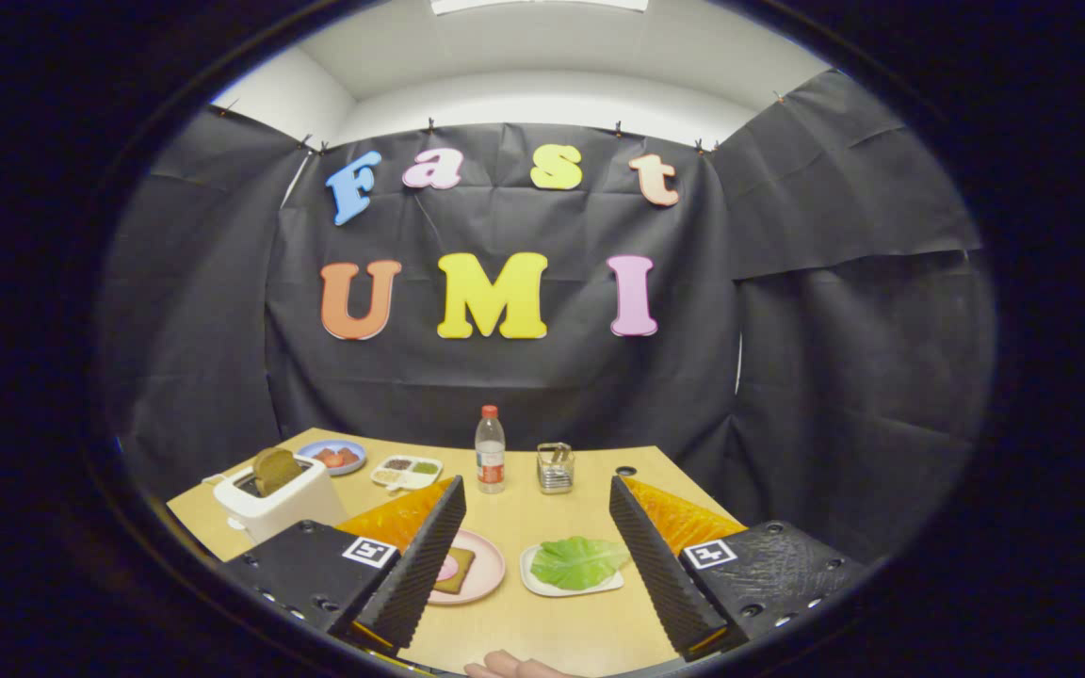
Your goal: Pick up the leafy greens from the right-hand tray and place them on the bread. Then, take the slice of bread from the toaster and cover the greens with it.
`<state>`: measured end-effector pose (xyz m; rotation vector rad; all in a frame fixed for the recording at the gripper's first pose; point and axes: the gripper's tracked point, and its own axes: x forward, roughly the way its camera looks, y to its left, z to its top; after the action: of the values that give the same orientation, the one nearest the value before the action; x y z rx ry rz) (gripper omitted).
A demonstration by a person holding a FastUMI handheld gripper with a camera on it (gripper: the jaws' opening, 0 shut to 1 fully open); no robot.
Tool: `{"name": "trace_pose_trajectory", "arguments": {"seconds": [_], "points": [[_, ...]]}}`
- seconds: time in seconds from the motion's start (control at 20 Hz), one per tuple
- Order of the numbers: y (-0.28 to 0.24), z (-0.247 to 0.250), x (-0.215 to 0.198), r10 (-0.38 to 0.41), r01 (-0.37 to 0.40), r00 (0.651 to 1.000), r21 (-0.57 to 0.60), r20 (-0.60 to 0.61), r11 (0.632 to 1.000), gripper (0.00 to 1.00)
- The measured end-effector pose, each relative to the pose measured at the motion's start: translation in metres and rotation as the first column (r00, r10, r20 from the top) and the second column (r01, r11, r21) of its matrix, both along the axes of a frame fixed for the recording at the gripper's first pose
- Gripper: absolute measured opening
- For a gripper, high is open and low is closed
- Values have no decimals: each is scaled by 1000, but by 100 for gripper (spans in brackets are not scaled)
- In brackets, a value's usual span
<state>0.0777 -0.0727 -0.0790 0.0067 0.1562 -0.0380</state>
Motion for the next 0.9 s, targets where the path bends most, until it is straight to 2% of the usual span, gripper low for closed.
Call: {"name": "trace_pose_trajectory", "arguments": {"seconds": [0.4,0.6,0.9], "points": [[-76,-99,96,-91,101,985,60,-149,993,95],[-98,-157,141,-107,128,957,62,-269,990,95],[-113,-209,171,-111,134,914,32,-390,990,96]]}}
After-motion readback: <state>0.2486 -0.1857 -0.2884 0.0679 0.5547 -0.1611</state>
